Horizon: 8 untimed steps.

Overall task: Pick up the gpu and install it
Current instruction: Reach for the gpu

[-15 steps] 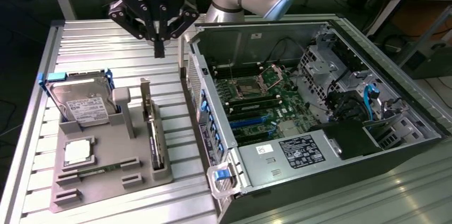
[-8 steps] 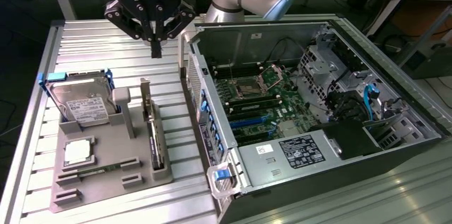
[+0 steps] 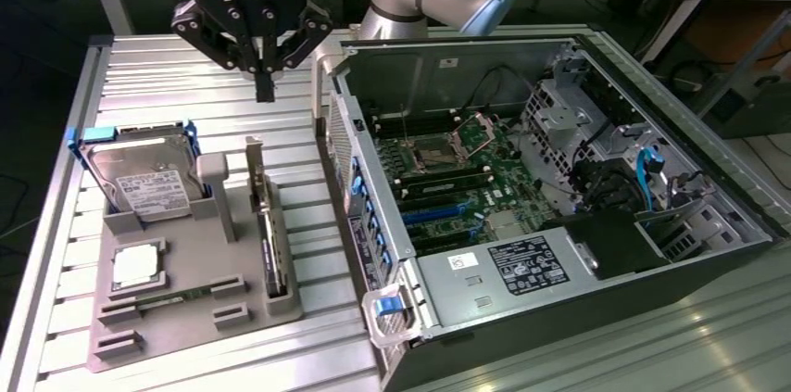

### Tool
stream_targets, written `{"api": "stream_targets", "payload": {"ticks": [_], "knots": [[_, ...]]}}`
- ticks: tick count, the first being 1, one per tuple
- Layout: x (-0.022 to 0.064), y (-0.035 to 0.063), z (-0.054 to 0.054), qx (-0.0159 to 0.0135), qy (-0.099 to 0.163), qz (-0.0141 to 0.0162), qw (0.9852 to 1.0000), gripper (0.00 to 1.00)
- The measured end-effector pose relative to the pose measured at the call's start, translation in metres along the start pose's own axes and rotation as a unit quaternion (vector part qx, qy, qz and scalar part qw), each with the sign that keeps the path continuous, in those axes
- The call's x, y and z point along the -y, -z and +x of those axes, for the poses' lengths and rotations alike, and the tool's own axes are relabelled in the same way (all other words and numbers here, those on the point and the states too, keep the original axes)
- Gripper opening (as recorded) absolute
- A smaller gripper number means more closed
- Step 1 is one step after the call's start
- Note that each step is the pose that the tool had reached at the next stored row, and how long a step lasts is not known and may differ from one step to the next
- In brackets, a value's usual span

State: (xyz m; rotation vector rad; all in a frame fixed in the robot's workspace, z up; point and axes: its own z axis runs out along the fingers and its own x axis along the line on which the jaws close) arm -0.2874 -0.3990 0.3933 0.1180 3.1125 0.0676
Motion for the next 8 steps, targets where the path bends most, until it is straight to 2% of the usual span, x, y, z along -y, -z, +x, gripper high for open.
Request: {"api": "stream_targets", "payload": {"ticks": [8], "knots": [[0.0005, 0.0002, 0.0071, 0.0, 0.0, 0.0, 1.0, 0.11]]}}
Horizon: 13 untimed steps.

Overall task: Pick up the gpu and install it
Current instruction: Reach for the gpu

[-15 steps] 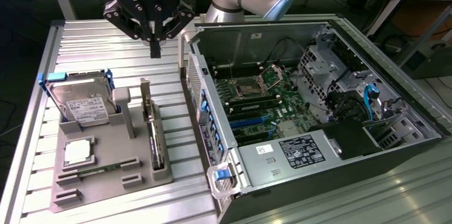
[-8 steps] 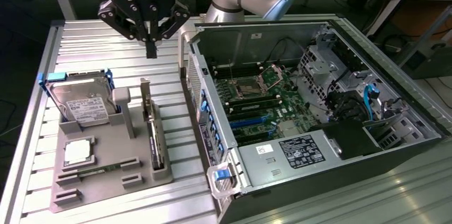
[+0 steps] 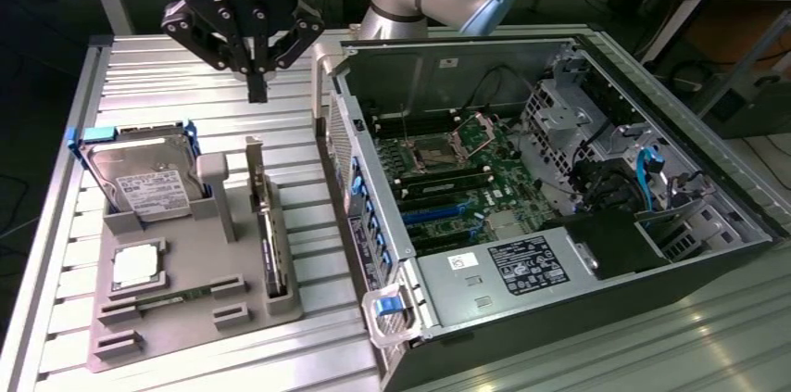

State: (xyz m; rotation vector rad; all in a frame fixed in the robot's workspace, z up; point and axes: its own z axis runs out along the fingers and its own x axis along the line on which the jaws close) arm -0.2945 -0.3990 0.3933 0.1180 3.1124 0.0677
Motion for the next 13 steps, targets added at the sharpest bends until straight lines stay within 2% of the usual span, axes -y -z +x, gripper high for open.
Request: {"api": "stream_targets", "payload": {"ticks": [13], "knots": [[0.0009, 0.0004, 0.013, -0.0001, 0.0, 0.0, 1.0, 0.11]]}}
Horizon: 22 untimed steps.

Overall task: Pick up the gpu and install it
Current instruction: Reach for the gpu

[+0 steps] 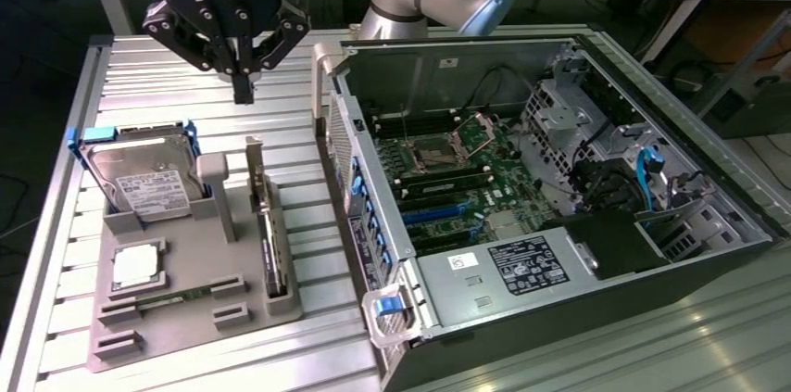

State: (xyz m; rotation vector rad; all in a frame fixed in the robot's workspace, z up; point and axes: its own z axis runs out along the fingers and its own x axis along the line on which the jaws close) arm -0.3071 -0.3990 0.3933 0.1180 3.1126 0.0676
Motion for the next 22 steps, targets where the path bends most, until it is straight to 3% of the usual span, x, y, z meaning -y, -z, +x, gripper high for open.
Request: {"api": "stream_targets", "payload": {"ticks": [22], "knots": [[0.0003, 0.0, 0.0033, 0.0001, 0.0, 0.0004, 1.0, 0.11]]}}
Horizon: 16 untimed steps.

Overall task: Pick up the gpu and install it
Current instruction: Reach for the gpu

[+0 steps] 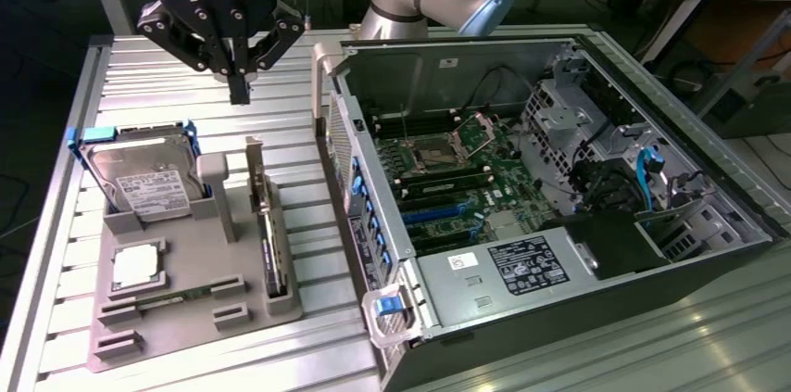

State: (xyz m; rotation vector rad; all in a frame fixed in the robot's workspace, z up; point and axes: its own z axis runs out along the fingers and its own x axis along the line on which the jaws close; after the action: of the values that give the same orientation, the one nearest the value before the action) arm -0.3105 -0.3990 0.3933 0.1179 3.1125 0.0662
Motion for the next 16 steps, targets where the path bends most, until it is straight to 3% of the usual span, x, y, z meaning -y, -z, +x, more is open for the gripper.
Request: {"api": "stream_targets", "payload": {"ticks": [6, 9, 10, 11, 12, 13, 16], "knots": [[0.0, -0.0001, 0.0001, 0.0, 0.001, 0.0, 1.0, 0.11], [0.0, -0.0001, 0.0001, 0.0, 0.001, 0.0, 1.0, 0.29], [0.0, -0.0001, 0.0001, 0.0, 0.001, 0.0, 1.0, 0.42], [0.0, -0.0001, 0.0001, 0.0, 0.001, 0.0, 1.0, 0.47], [0.0, -0.0001, 0.0001, 0.0, 0.001, 0.0, 1.0, 0.47], [0.0, -0.0001, 0.0001, 0.0, 0.001, 0.0, 1.0, 0.54], [0.0, -0.0001, 0.0001, 0.0, 0.001, 0.0, 1.0, 0.54]]}}
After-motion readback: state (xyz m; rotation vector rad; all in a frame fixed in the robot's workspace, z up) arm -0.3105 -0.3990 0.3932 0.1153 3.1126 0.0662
